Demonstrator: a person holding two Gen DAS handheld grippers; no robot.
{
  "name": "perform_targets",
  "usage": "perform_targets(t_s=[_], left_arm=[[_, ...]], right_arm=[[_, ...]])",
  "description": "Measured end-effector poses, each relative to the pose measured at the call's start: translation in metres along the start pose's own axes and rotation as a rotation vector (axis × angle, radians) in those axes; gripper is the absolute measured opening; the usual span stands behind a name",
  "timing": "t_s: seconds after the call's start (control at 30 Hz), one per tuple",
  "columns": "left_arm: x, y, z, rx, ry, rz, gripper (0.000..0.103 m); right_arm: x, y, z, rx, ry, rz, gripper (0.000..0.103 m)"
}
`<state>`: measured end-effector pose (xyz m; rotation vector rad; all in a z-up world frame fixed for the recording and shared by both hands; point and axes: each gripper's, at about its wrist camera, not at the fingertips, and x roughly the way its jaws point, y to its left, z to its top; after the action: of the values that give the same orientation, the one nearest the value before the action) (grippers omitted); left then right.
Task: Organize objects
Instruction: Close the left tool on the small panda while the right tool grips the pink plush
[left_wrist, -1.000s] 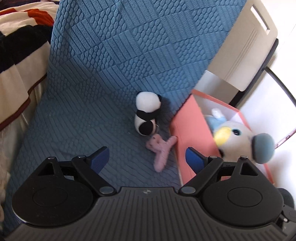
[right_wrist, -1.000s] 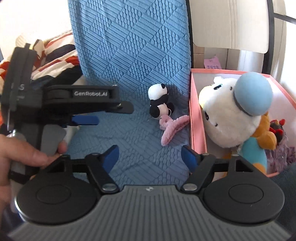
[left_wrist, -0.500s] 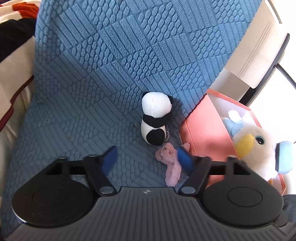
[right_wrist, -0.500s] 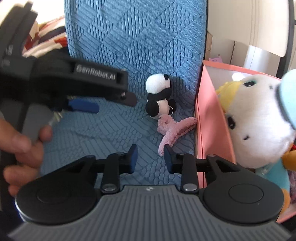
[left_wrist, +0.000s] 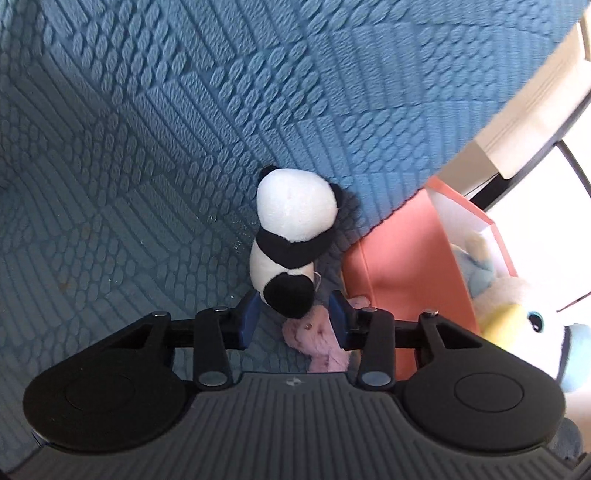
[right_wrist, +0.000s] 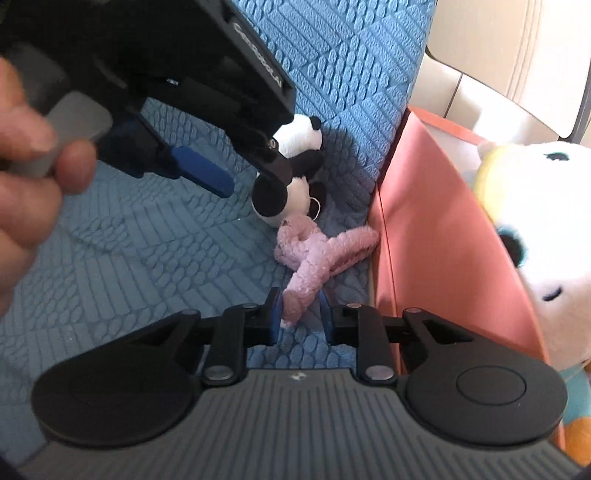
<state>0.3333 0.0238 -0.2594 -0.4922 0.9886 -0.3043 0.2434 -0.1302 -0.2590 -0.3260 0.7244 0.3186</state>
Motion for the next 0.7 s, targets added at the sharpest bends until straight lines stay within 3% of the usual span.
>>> perform_targets(t_s=[0.13,0.37,0.4,0.43,0.6,0.7], left_arm=[[0.013,0.000,0.006,-0.015,0.010,-0.020,0.047],[0.029,0.000,0.004,0.026,0.020,0.047,0.047],[0.029,0.000,0.003,0.028,0.015,0.044,0.045],[0.030,0.001,0.002,0.030,0.014,0.037,0.034],[0.029,0.004,-0.002,0.004,-0.008,0.062,0.028],[0.023,0.007,-0.006,-0.017,-0.030,0.066,0.026]], right_arm=[[0.004,-0.001,0.003,0.011,0.007,-0.003,0.024],[0.013,-0.006,0.003,0.040,0.035,0.006,0.024],[0.013,-0.007,0.004,0.045,0.037,0.010,0.024],[0.013,-0.009,0.005,0.052,0.041,0.011,0.024],[0.011,-0.011,0.004,0.050,0.048,0.007,0.024],[0.008,-0.012,0.005,0.046,0.055,0.004,0.018]])
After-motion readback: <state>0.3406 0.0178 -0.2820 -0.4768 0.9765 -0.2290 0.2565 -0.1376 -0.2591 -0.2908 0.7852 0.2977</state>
